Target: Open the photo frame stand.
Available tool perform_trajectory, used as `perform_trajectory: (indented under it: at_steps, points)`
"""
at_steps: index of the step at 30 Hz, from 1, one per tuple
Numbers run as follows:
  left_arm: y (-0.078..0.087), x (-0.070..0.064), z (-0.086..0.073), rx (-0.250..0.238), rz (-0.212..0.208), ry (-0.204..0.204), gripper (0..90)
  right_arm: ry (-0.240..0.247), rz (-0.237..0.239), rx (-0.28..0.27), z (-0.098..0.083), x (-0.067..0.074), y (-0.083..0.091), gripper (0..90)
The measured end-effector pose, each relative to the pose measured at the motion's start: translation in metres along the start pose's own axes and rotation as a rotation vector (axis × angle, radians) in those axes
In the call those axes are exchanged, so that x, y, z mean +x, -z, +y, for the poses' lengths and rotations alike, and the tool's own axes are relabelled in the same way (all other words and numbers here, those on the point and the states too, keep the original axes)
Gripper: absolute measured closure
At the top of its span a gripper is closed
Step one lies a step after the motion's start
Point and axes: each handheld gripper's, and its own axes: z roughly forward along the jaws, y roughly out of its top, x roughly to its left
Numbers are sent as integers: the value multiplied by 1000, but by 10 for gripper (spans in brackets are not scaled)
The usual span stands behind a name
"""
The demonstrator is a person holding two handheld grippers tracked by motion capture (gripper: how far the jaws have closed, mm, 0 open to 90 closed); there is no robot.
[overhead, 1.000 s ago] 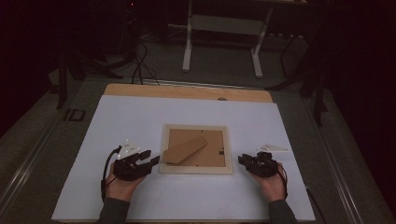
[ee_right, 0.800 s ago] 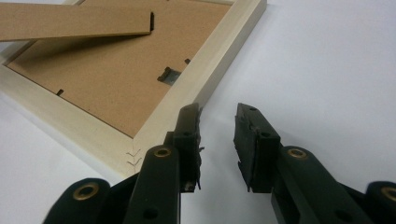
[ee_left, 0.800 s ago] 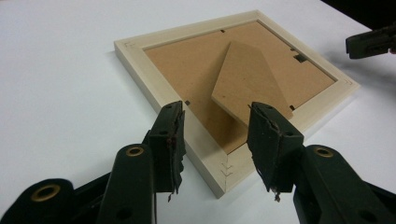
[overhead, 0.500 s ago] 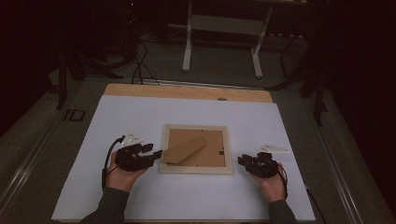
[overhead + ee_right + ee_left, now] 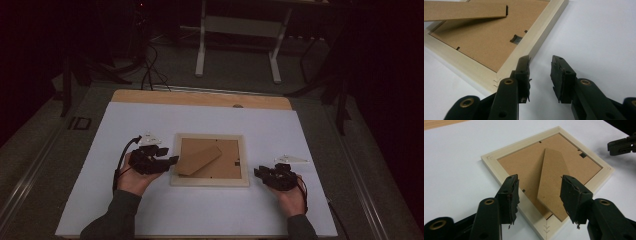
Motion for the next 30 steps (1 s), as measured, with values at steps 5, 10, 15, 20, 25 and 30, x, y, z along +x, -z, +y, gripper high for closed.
perform_trajectory:
  at_steps: [5, 10, 15, 20, 25, 30]
  points:
    - [-6, 0, 7, 11, -30, -12, 486, -4, 2, 2, 0, 0, 0, 678]
    - [-13, 1, 15, 7, -19, -20, 516, -7, 1, 0, -1, -1, 0, 678]
    - [-22, 3, 22, 17, -43, -4, 523, -8, 2, -1, -1, -1, 0, 675]
    - [-32, 2, 27, 49, -77, -7, 502, -8, 4, 2, -1, -1, -1, 672]
    - [-44, 1, 31, 81, -111, -15, 456, -5, 3, 3, -1, -1, -1, 670]
    - [-56, 1, 34, 109, -160, -26, 413, -2, 4, 4, -1, -1, -2, 667]
